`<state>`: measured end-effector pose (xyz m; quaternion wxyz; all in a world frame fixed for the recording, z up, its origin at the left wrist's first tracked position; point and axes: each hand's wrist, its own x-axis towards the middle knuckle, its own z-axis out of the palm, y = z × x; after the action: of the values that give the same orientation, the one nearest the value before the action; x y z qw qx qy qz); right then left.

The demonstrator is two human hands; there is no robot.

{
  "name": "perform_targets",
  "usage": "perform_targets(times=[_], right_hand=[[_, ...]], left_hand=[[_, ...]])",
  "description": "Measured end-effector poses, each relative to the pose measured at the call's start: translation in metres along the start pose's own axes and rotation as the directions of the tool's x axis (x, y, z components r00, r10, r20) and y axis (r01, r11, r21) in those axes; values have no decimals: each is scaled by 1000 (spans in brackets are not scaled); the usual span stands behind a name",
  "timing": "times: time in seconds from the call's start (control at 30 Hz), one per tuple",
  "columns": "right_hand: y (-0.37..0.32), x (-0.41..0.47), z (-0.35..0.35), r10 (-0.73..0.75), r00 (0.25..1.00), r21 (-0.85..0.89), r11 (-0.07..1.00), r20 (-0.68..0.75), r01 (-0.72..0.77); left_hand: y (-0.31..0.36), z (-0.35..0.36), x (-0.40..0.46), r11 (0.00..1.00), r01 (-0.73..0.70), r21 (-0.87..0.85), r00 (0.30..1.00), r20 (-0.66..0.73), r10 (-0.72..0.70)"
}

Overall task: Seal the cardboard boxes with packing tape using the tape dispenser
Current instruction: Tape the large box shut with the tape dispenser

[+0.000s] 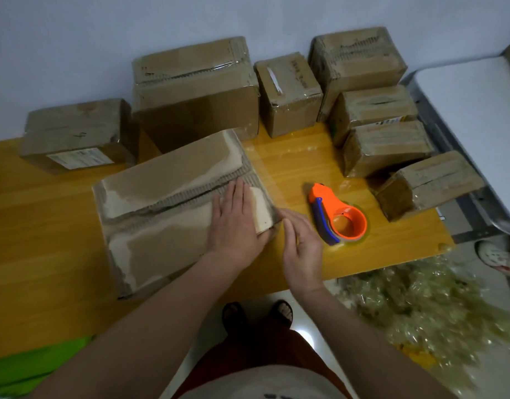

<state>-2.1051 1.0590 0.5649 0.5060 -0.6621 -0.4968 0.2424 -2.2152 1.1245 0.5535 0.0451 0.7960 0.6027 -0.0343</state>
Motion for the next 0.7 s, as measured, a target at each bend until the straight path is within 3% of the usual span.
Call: perform_targets(times=[0.3,0.47,0.6,0.7], right_hand=[[-2,7,34,338,941,165,927,24,-337],[7,9,43,403,880,184,873,250,-452],[9,17,38,482,739,8,835,471,-550],[0,31,38,345,848,41,919,402,-393]], left_hand=[[-4,2,-2,998,-61,-10,997,-38,61],[-23,4,-11,994,-110,1,994,-19,110],[-44,3,-26,983,-184,-22,983,7,184],[-65,-8,-26,955,-291,-57,957,-3,291]])
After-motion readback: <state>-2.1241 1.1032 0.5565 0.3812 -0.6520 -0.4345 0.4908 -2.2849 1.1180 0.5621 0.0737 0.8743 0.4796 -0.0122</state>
